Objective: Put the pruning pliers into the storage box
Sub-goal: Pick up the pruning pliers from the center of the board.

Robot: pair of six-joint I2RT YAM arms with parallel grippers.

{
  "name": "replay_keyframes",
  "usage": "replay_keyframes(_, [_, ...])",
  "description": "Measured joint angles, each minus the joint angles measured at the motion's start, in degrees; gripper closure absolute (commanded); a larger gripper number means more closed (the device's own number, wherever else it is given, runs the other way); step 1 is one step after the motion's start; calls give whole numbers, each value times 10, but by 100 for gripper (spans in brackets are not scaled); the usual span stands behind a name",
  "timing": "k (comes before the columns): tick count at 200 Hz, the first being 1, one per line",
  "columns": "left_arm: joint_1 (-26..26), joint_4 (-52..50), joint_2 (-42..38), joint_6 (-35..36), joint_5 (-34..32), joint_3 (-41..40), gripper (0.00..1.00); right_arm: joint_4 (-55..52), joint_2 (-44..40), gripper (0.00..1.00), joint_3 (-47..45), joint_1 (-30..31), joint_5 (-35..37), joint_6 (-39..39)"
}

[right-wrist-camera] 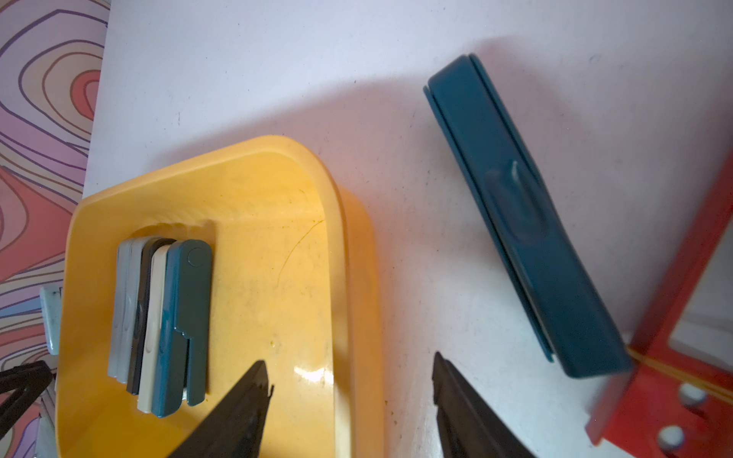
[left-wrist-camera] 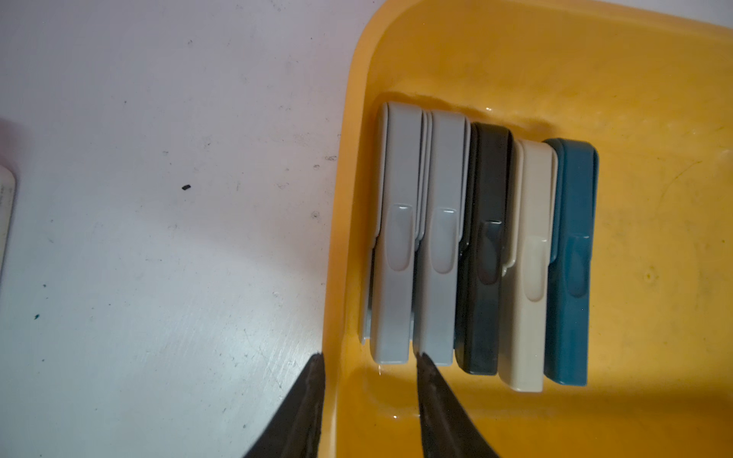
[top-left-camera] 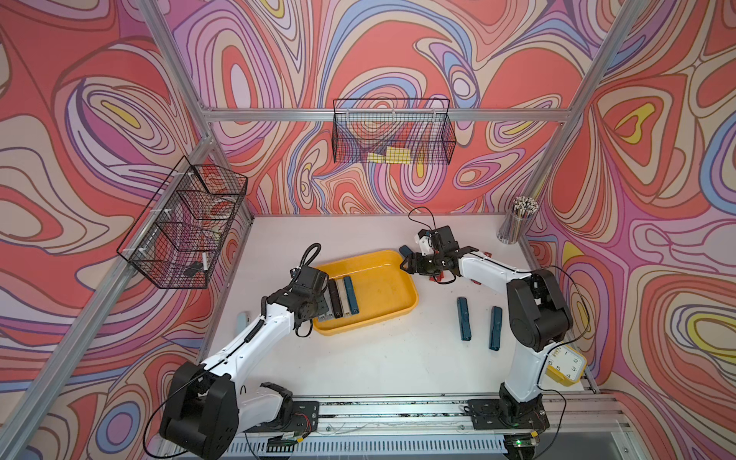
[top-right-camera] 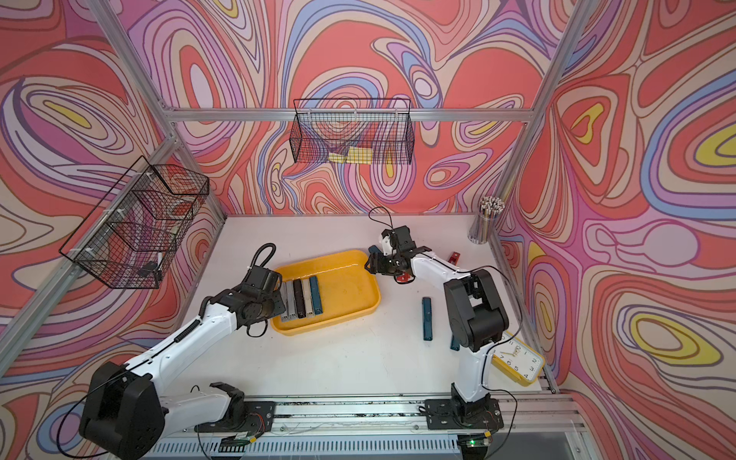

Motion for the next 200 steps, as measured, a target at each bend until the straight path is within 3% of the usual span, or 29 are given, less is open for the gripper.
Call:
replay_keyframes(71, [19, 17, -18, 26, 34, -15, 61, -70, 1, 28, 95, -12, 97, -129])
replay_keyframes(121, [35, 28, -17, 50, 73, -17, 60, -81, 82, 36, 220, -43, 97, -217])
replay_keyframes(200, [50, 9, -31, 72, 77, -16, 57, -110, 150, 42, 226, -48, 70, -247])
